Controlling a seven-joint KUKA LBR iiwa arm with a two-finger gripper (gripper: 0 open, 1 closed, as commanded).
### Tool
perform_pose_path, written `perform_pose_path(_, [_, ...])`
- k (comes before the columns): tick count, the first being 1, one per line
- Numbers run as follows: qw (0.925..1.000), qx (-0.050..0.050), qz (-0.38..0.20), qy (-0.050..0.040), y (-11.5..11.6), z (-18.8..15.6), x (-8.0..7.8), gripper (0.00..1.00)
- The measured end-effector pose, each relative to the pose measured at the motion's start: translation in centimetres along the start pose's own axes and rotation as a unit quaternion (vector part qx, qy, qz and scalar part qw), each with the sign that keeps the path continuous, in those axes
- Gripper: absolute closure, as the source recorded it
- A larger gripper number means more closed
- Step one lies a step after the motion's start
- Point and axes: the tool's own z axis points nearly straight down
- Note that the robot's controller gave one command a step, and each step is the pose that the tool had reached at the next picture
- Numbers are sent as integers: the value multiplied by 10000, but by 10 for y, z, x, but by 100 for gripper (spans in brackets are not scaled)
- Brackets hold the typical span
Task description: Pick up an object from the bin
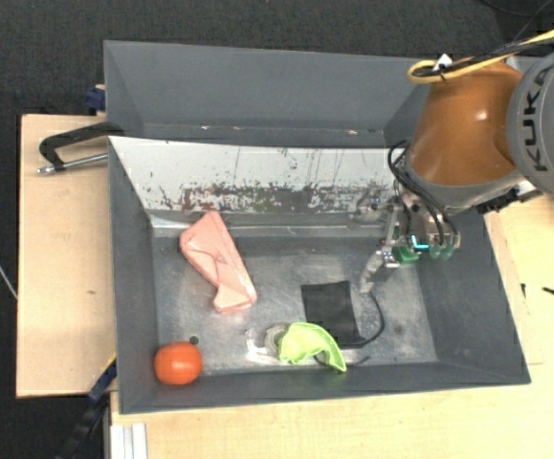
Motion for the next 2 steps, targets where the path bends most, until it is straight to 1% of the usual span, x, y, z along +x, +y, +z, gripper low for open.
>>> perform_pose_path(1, [10000, 3, -3, -39, 0, -4, -2, 0])
perform_pose_path(2, [9990, 13, -438, -84, 7, 15, 7, 0])
